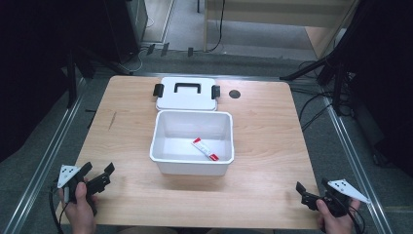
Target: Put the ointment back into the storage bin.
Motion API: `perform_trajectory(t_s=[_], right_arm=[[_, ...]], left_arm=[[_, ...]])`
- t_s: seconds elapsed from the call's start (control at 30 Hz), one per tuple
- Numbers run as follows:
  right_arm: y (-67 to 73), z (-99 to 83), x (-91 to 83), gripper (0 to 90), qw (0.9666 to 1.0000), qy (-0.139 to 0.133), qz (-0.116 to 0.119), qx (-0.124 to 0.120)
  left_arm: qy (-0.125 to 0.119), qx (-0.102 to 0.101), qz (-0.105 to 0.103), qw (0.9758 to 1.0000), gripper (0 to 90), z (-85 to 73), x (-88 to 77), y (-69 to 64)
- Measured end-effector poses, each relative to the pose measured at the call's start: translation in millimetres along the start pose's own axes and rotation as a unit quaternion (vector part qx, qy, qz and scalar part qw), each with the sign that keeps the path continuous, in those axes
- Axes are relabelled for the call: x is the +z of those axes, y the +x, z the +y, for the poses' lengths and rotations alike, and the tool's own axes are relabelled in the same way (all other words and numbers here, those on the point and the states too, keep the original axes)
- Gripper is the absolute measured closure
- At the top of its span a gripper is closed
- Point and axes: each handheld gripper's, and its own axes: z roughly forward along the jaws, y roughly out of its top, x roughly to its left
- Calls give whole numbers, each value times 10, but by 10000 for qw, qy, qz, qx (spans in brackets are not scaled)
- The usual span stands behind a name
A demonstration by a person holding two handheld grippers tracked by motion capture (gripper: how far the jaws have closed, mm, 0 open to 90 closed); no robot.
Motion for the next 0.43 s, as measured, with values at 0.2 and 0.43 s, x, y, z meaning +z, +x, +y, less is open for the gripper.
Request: perform_trajectory(t_s=[0.2,0.43], right_arm=[[106,28,81,32,9997,70,-132,-212],[135,38,117,33,9991,243,-70,-352]], left_arm=[[-5,12,5,10000,142,-1,-1,-5],[8,17,4,10000,142,0,0,-4]])
